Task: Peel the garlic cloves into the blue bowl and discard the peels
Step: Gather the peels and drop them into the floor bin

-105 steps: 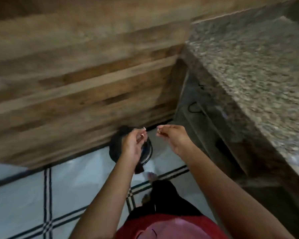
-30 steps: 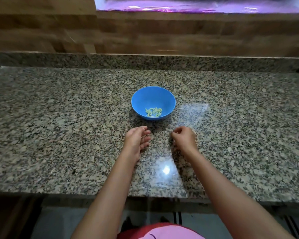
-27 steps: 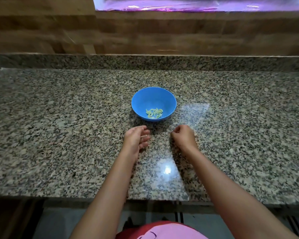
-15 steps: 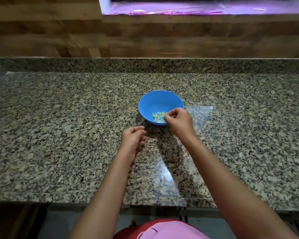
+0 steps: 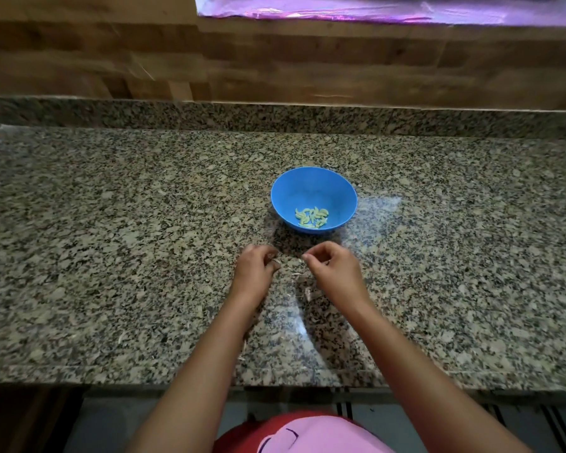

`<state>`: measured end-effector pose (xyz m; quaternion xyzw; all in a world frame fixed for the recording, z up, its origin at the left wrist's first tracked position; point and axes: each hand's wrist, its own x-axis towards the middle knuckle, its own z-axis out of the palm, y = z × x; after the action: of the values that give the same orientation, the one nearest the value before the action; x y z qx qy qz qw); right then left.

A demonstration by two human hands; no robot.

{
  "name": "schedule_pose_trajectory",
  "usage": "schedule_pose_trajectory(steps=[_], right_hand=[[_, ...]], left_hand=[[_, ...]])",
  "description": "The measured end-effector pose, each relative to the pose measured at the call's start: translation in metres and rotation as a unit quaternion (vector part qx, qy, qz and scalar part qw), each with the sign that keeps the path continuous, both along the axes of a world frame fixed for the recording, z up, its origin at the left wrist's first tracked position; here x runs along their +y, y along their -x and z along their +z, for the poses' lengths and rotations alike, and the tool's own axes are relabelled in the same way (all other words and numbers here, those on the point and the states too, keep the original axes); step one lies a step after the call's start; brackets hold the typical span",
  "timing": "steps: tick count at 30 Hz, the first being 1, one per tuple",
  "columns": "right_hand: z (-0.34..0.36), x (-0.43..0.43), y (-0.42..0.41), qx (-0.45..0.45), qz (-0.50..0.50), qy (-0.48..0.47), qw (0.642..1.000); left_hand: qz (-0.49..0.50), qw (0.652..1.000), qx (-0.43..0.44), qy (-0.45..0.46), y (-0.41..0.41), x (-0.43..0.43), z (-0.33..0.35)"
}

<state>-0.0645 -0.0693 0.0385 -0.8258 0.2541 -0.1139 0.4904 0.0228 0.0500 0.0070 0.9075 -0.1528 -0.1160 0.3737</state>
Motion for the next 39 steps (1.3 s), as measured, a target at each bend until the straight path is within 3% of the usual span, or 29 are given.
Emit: schedule_pose_trajectory(steps=[5, 7, 8, 9, 11, 16, 20, 24, 26, 28, 29, 31, 32, 34, 36, 39], right_hand=[[-0.009, 0.002, 0.001, 0.034, -0.029, -0.088, 0.995], [-0.007, 0.001, 0.003, 0.031, -0.049, -0.169, 0.984], [-0.006, 0.001, 0.004, 0.031, -0.050, -0.219, 0.974], [-0.004, 0.002, 0.006, 0.031, -0.046, -0.273, 0.960], [-0.003, 0.006, 0.011, 0.031, -0.035, -0.373, 0.927], [-0.002, 0.014, 0.017, 0.044, -0.051, -0.515, 0.855], [-0.001, 0.012, 0.022, 0.039, -0.043, -0.588, 0.807], [0.003, 0.013, 0.025, 0.022, -0.064, -0.588, 0.806], [0.008, 0.009, 0.025, 0.011, -0.073, -0.558, 0.827], [0.011, -0.003, 0.026, 0.011, -0.060, -0.462, 0.885], [0.014, -0.009, 0.025, 0.029, -0.036, -0.381, 0.924], [0.016, -0.019, 0.021, 0.119, 0.040, -0.139, 0.982], [0.016, -0.023, 0.017, 0.174, 0.089, 0.006, 0.981], [0.015, -0.022, 0.009, 0.252, 0.184, 0.226, 0.923], [0.015, -0.018, 0.001, 0.281, 0.234, 0.311, 0.877], [0.019, -0.012, -0.002, 0.279, 0.264, 0.363, 0.849]], left_hand=[[-0.068, 0.996, -0.043, -0.047, -0.005, 0.004, 0.004], [-0.069, 0.997, -0.036, -0.013, 0.000, 0.004, 0.008], [-0.047, 0.998, 0.006, 0.048, 0.004, 0.005, 0.009], [-0.015, 0.987, 0.083, 0.134, 0.011, 0.005, 0.012], [0.044, 0.927, 0.223, 0.300, 0.026, 0.005, 0.015], [0.070, 0.831, 0.348, 0.427, 0.048, -0.002, 0.016], [0.038, 0.815, 0.373, 0.442, 0.051, -0.001, 0.020], [0.041, 0.808, 0.372, 0.454, 0.055, -0.003, 0.015], [0.038, 0.838, 0.329, 0.434, 0.056, -0.004, 0.012], [0.020, 0.919, 0.195, 0.342, 0.053, -0.002, 0.005], [-0.002, 0.953, 0.108, 0.282, 0.051, -0.001, 0.001], [-0.051, 0.982, -0.016, 0.183, 0.049, 0.001, -0.008], [-0.068, 0.985, -0.045, 0.151, 0.049, 0.001, -0.011], [-0.082, 0.987, -0.071, 0.119, 0.050, 0.001, -0.016], [-0.082, 0.987, -0.082, 0.114, 0.051, 0.000, -0.018], [-0.079, 0.985, -0.095, 0.116, 0.051, -0.002, -0.017]])
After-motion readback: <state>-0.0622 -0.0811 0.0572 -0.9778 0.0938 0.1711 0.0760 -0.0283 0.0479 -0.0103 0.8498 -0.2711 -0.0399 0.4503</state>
